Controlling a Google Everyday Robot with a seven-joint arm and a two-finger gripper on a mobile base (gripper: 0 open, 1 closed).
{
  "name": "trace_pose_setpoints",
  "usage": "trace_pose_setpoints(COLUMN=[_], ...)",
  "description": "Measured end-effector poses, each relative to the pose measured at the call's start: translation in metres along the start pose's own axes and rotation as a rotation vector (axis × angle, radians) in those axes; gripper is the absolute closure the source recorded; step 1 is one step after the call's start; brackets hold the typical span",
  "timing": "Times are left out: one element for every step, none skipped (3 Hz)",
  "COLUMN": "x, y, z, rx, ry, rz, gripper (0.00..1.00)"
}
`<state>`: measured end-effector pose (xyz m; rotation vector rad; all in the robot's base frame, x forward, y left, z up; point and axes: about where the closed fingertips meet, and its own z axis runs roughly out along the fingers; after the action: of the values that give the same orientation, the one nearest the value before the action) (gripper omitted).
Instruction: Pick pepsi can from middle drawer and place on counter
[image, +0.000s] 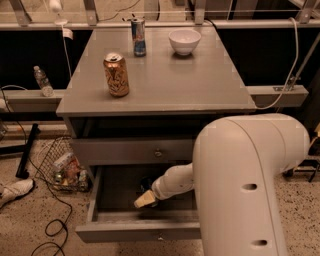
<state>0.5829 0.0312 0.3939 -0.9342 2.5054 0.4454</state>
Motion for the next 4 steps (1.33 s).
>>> trace_pose_setpoints(x=[-0.004,-0.007,-0.009,-0.008], y=[-0.003,-0.008,-0.009,-0.008], z=[0.011,0.015,0.019,0.022], rx=[0.001,0.007,0.005,0.001], ry=[0.003,-0.006,-0.01,-0.006], rz=[0.012,0.027,0.041,0.046], gripper=[0.0,0.18,0.49,0.73])
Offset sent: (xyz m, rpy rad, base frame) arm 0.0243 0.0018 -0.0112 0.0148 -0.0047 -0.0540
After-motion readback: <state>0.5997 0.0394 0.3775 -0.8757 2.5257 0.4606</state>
